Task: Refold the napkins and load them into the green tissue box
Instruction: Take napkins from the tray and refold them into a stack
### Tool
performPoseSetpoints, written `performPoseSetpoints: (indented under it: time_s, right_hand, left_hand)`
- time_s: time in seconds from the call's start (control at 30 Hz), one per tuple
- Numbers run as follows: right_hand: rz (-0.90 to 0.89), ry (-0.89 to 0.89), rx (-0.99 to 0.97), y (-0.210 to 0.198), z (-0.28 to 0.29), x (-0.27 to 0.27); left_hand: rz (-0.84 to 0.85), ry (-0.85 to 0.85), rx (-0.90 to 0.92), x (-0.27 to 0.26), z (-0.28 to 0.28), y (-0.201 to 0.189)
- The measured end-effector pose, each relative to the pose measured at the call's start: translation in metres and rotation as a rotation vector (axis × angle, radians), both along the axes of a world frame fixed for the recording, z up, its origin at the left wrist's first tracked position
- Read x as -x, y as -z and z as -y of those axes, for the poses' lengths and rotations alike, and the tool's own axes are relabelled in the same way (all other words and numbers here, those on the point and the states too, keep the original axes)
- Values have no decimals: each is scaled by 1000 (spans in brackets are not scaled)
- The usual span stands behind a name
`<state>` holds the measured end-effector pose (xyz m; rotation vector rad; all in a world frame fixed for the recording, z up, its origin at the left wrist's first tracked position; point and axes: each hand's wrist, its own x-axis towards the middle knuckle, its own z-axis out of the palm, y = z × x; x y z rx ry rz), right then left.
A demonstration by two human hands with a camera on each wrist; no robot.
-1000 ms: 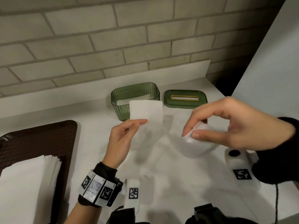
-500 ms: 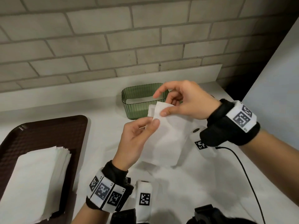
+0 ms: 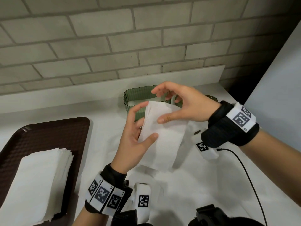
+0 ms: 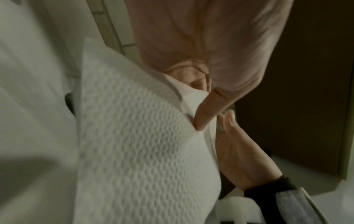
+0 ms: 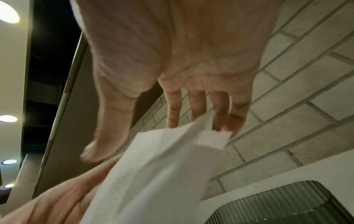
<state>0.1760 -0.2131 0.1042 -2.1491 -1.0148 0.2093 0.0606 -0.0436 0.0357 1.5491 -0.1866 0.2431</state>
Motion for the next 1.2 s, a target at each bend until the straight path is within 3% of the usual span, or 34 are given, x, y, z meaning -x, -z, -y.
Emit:
performPoseSetpoints:
  time_s: [0.17, 0.37, 0.57, 0.83, 1.0, 1.2]
  right_hand:
    - [-136, -118, 16, 19, 3, 0]
    - [-190, 97, -178, 56, 15, -17]
    - [-205, 169, -163, 89, 20, -19]
    - [-332, 116, -81, 135, 3, -5]
    - [-286, 248, -140, 139, -4, -8]
    - [-161, 271, -76, 117, 1, -28]
  left_hand:
    - [-53, 34, -208, -2, -13, -4]
    - [-208, -95, -632, -5, -41, 16]
    - [-119, -429, -469, -10, -40, 34]
    - [-329, -451, -199, -26, -23, 71]
    - [-270, -523, -240, -32, -19, 81]
    - [-179, -461, -457, -39, -33, 70]
